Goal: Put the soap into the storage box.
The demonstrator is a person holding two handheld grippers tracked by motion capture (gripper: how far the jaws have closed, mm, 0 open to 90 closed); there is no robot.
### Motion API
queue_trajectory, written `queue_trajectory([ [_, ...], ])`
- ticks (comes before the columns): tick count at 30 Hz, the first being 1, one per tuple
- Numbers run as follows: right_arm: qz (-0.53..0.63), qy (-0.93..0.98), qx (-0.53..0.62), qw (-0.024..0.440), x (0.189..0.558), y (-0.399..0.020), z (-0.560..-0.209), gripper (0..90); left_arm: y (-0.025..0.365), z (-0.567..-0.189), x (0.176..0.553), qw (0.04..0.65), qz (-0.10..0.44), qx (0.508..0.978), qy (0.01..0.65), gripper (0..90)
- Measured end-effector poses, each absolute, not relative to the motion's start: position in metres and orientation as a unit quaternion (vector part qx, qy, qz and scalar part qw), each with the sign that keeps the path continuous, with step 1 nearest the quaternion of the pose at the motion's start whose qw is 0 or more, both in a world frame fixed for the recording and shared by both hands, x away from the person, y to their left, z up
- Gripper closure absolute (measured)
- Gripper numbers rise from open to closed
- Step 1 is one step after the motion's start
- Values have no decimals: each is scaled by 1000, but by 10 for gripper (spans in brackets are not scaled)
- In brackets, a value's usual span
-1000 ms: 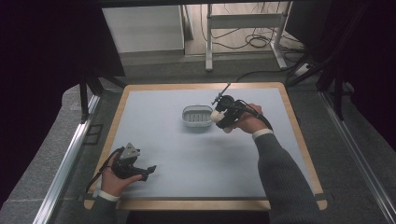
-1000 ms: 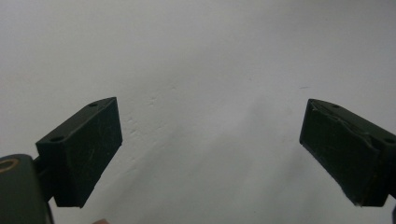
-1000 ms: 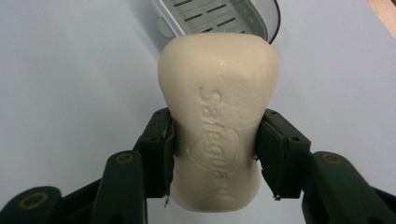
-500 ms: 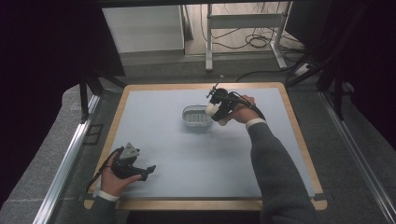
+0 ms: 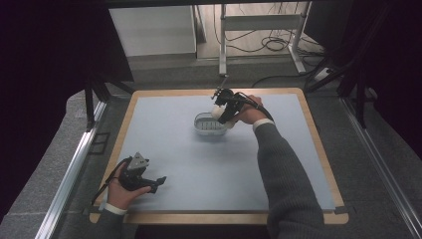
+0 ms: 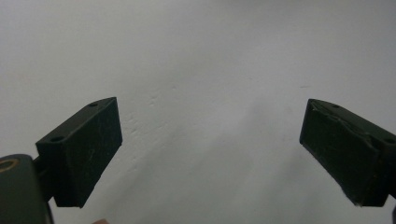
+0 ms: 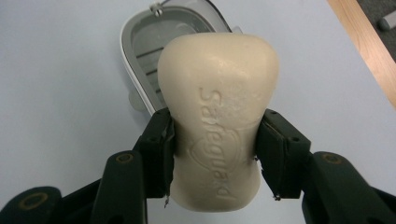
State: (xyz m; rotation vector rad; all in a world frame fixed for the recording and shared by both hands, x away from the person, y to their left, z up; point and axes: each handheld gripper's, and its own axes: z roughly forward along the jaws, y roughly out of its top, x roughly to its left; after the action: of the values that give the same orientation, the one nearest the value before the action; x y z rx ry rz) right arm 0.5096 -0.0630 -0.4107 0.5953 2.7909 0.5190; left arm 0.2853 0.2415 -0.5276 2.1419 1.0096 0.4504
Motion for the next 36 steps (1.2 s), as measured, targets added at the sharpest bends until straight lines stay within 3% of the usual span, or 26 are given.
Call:
queue_trajectory([
  [19,159,967,161,117,521,-37,-419,495,243,-527,285,358,177,829,391,62],
  [36,117,977,123,132,525,-16,-448,469,243,-527,285,357,178,830,391,62],
])
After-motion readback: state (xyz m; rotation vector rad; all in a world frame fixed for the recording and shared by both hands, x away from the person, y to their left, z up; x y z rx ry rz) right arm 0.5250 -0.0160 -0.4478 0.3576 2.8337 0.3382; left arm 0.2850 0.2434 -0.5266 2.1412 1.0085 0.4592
